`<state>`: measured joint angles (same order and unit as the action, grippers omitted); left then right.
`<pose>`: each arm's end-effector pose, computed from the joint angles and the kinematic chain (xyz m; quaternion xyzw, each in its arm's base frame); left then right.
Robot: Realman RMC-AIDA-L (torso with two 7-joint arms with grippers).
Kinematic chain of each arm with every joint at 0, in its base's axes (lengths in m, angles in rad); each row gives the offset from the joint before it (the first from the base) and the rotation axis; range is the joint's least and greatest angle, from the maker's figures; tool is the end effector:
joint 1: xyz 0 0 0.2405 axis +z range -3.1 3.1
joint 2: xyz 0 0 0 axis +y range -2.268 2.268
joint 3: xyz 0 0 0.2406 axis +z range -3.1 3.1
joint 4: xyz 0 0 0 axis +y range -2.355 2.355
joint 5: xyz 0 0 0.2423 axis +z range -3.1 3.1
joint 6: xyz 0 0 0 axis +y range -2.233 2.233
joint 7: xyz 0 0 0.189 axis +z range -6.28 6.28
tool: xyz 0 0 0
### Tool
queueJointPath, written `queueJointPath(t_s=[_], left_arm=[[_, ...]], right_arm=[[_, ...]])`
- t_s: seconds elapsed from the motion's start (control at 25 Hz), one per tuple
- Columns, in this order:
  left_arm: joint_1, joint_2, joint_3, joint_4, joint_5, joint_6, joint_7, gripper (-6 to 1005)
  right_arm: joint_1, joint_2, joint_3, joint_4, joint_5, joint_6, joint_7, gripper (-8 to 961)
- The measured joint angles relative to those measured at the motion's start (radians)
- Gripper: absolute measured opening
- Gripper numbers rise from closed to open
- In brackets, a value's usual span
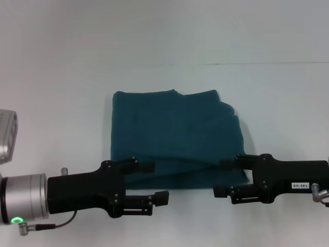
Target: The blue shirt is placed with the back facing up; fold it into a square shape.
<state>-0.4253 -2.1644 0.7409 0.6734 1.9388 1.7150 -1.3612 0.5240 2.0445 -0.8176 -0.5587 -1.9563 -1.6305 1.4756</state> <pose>-0.2352 0.3083 -0.0594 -0.9231 -0.2224 -0.3102 0.0474 0.2492 0.3346 -0.0513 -0.9328 0.2656 0.2420 0.0298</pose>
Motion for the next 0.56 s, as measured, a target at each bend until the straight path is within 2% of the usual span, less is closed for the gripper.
queueJointPath(t_s=[0.56], left_arm=[[-0.014, 0.001, 0.003, 0.005, 0.000, -0.002, -0.020, 905]], right_arm=[[0.008, 0.000, 0.001, -0.007, 0.003, 0.001, 0.003, 915]])
